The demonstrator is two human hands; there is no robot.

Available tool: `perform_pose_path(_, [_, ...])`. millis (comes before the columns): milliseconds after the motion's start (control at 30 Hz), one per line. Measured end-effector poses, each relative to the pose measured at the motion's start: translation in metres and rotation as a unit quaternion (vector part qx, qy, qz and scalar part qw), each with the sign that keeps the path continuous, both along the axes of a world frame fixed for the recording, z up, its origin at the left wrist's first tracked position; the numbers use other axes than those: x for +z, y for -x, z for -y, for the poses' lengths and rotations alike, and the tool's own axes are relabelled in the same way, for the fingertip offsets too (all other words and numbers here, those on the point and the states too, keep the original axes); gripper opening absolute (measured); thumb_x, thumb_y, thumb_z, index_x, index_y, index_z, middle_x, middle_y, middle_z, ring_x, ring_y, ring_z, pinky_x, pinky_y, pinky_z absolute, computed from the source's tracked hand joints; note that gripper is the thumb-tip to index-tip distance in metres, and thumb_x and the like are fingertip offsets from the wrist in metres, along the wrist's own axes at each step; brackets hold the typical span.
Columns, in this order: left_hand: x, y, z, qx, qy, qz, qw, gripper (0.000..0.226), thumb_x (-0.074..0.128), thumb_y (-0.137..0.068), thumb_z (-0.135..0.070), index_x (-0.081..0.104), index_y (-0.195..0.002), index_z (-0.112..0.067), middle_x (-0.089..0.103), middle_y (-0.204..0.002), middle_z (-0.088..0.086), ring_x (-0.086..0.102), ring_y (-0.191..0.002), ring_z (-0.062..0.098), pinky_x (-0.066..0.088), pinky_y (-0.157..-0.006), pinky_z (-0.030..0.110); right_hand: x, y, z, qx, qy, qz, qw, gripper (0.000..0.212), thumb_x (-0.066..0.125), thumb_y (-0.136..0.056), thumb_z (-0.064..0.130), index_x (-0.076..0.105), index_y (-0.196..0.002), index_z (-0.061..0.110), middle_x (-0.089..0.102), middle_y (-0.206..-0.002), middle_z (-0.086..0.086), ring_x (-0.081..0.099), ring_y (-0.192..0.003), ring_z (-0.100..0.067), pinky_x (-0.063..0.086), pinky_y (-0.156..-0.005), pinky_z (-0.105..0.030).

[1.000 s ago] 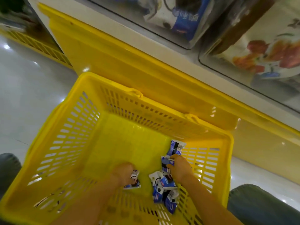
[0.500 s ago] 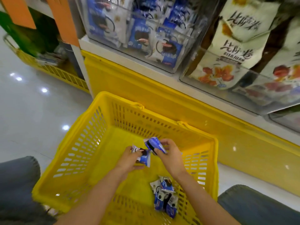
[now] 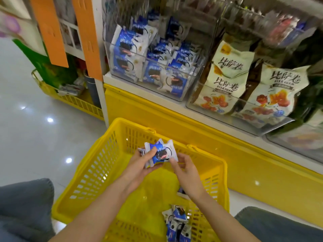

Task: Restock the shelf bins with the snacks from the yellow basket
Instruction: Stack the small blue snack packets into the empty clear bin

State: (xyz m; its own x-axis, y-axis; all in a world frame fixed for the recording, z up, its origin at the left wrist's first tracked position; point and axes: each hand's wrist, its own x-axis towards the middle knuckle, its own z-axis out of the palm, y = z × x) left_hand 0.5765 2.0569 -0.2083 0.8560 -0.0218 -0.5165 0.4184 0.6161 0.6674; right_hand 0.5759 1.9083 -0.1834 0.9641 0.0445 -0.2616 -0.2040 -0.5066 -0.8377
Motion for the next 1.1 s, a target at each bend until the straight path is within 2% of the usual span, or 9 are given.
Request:
perform_pose_path(100, [0.023, 0.000, 0.003, 0.008, -0.049, 0.046, 0.998, 0.035, 0.061, -0.084, -0.007, 0.046, -0.116, -0.009, 0.063, -0.114, 0.013, 0.063, -0.090, 0.020, 0.051, -0.084, 0.041, 0.021, -0.003, -0.013, -0.031, -0.178, -0.167, 0.969, 0.024, 0.058, -0.089, 0.035, 0.063, -0.106, 0.018, 0.065, -0.095, 0.004, 0.058, -0.082, -0.006, 0.050, -0.069, -0.017])
perform_pose_path(200, [0.049, -0.004, 0.001, 0.032, -0.073, 0.082, 0.993, 0.035, 0.065, -0.080, -0.005, 0.048, -0.108, -0.018, 0.065, -0.106, 0.006, 0.064, -0.086, 0.014, 0.051, -0.077, 0.033, 0.043, -0.007, -0.023, -0.036, -0.261, -0.162, 0.951, 0.023, 0.061, -0.088, 0.030, 0.064, -0.108, 0.017, 0.070, -0.094, 0.004, 0.063, -0.081, -0.004, 0.050, -0.066, -0.015])
perform_pose_path(400, [0.098, -0.019, -0.029, -0.004, -0.247, 0.156, 0.956, 0.039, 0.074, -0.076, -0.010, 0.048, -0.099, -0.028, 0.064, -0.102, -0.001, 0.064, -0.086, 0.010, 0.054, -0.063, 0.022, 0.093, -0.031, -0.030, 0.022, -0.130, 0.014, 0.991, 0.021, 0.069, -0.082, 0.024, 0.063, -0.102, 0.020, 0.070, -0.093, 0.005, 0.063, -0.075, 0.006, 0.048, -0.062, -0.007])
perform_pose_path(567, [0.140, -0.032, -0.062, -0.054, -0.276, 0.239, 0.929, 0.039, 0.073, -0.077, -0.013, 0.049, -0.103, -0.030, 0.064, -0.103, -0.005, 0.067, -0.084, 0.002, 0.054, -0.061, 0.020, 0.143, -0.056, -0.036, 0.109, -0.062, 0.073, 0.989, 0.010, 0.073, -0.077, 0.030, 0.067, -0.085, 0.031, 0.070, -0.073, 0.022, 0.061, -0.069, 0.012, 0.042, -0.055, -0.003])
perform_pose_path(700, [0.165, -0.045, -0.080, -0.027, -0.274, 0.264, 0.924, 0.032, 0.066, -0.083, -0.014, 0.048, -0.105, -0.028, 0.062, -0.105, -0.004, 0.066, -0.081, 0.000, 0.054, -0.058, 0.019, 0.183, -0.081, -0.047, 0.162, -0.083, 0.062, 0.981, 0.015, 0.073, -0.069, 0.034, 0.071, -0.083, 0.027, 0.073, -0.082, 0.013, 0.066, -0.075, 0.002, 0.048, -0.062, -0.009])
perform_pose_path(833, [0.178, -0.064, -0.098, 0.054, -0.260, 0.254, 0.930, 0.015, 0.054, -0.091, -0.012, 0.047, -0.094, -0.025, 0.058, -0.098, -0.001, 0.063, -0.071, 0.006, 0.057, -0.059, 0.020, 0.208, -0.123, -0.063, 0.081, -0.068, 0.071, 0.992, 0.038, 0.069, -0.073, 0.051, 0.071, -0.089, 0.017, 0.072, -0.085, -0.001, 0.067, -0.079, -0.020, 0.051, -0.070, -0.033])
perform_pose_path(900, [0.180, -0.071, -0.107, 0.076, -0.265, 0.256, 0.926, 0.016, 0.055, -0.091, -0.012, 0.046, -0.090, -0.025, 0.058, -0.097, -0.001, 0.063, -0.074, 0.008, 0.056, -0.057, 0.018, 0.215, -0.152, -0.076, 0.031, -0.049, 0.092, 0.994, 0.043, 0.067, -0.077, 0.052, 0.068, -0.086, 0.011, 0.062, -0.075, 0.001, 0.057, -0.072, -0.018, 0.041, -0.068, -0.028])
perform_pose_path(1000, [0.180, -0.081, -0.117, 0.090, -0.271, 0.258, 0.923, 0.017, 0.057, -0.090, -0.013, 0.049, -0.089, -0.028, 0.060, -0.097, -0.004, 0.063, -0.076, 0.007, 0.054, -0.057, 0.016, 0.214, -0.200, -0.093, -0.071, -0.021, 0.111, 0.991, 0.033, 0.068, -0.079, 0.046, 0.057, -0.069, 0.017, 0.050, -0.066, 0.005, 0.046, -0.062, -0.014, 0.034, -0.056, -0.026])
perform_pose_path(1100, [0.181, -0.091, -0.125, 0.097, -0.261, 0.257, 0.925, 0.013, 0.059, -0.089, -0.013, 0.054, -0.094, -0.024, 0.062, -0.101, 0.000, 0.064, -0.078, 0.008, 0.055, -0.057, 0.017, 0.203, -0.244, -0.104, -0.150, 0.018, 0.136, 0.979, 0.032, 0.070, -0.081, 0.039, 0.062, -0.091, 0.010, 0.064, -0.096, -0.005, 0.058, -0.086, -0.024, 0.041, -0.068, -0.026])
